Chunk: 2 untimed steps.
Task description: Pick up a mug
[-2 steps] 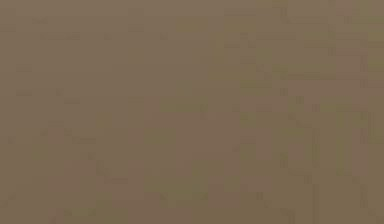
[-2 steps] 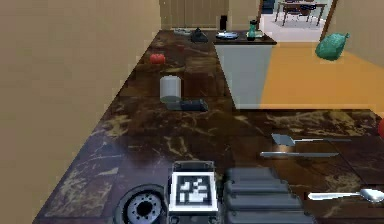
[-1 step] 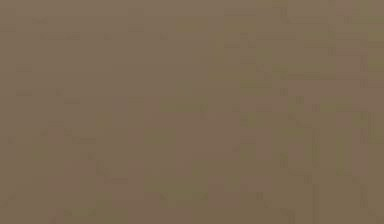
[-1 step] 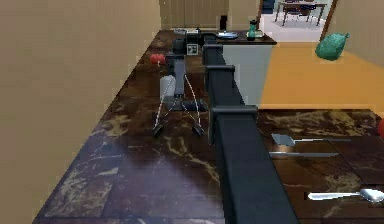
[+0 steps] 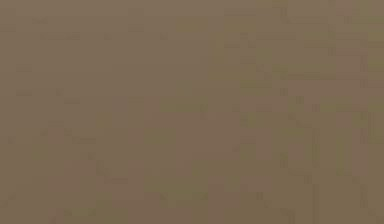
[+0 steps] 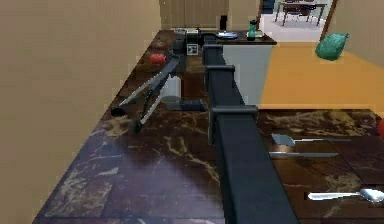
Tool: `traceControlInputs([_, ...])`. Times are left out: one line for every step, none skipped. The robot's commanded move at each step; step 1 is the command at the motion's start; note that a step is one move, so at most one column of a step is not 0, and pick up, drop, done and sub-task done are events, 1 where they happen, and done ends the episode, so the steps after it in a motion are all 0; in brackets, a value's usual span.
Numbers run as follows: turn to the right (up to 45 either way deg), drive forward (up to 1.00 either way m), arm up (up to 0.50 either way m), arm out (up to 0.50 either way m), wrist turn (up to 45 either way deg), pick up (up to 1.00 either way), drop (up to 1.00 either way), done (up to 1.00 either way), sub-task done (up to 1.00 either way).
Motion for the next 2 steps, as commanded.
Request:
traceControlInputs([0.0, 0.00, 0.00, 0.00, 45.0, 0.00, 0.00, 0.00, 0.00])
traceControlInputs([0.0, 0.00, 0.00, 0.00, 45.0, 0.00, 0.00, 0.00, 0.00])
